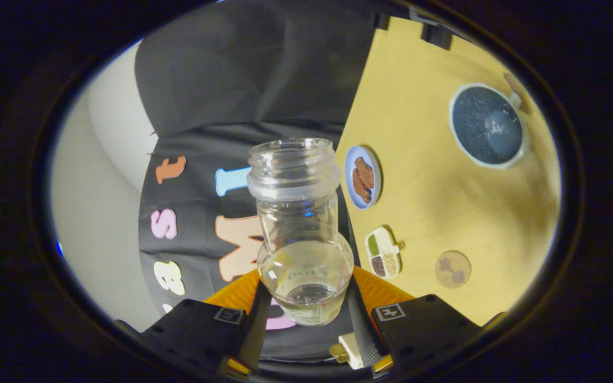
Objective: Take the bottle from table, then pour the juice into the cup, finally place the bottle on the coaster
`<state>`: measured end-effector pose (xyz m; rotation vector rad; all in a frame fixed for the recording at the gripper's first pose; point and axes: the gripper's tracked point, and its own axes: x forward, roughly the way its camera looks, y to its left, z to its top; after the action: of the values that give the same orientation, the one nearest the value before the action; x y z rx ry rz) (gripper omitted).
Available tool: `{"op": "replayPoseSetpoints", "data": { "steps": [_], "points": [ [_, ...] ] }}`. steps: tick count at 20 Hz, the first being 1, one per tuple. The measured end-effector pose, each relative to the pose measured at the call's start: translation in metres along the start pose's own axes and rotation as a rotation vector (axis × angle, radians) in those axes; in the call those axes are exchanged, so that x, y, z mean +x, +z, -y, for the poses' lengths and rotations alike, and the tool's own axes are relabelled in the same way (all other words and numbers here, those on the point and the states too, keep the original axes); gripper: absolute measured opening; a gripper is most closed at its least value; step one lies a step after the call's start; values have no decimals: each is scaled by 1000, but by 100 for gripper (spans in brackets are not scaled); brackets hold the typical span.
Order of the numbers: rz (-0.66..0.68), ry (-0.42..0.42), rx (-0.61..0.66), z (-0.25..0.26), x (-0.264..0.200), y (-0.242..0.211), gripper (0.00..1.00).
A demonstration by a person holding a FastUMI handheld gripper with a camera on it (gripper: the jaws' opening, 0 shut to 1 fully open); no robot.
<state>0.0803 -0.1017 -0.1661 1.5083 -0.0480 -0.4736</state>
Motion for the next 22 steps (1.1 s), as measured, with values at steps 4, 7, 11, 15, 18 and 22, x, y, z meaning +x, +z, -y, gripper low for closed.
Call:
{"op": "replayPoseSetpoints", "data": {
  "steps": [4, 7, 11, 15, 18, 22],
  "points": [
    [-35, -25, -194, 4, 8, -15, 74],
    [-53, -48, -316, 16, 9, -28, 74],
    [-73, -84, -472, 34, 6, -39, 74],
    [-113, -112, -641, 50, 14, -59, 74],
    [-121, -129, -767, 59, 20, -68, 74],
    [-119, -155, -903, 69, 28, -74, 74]
  ]
}}
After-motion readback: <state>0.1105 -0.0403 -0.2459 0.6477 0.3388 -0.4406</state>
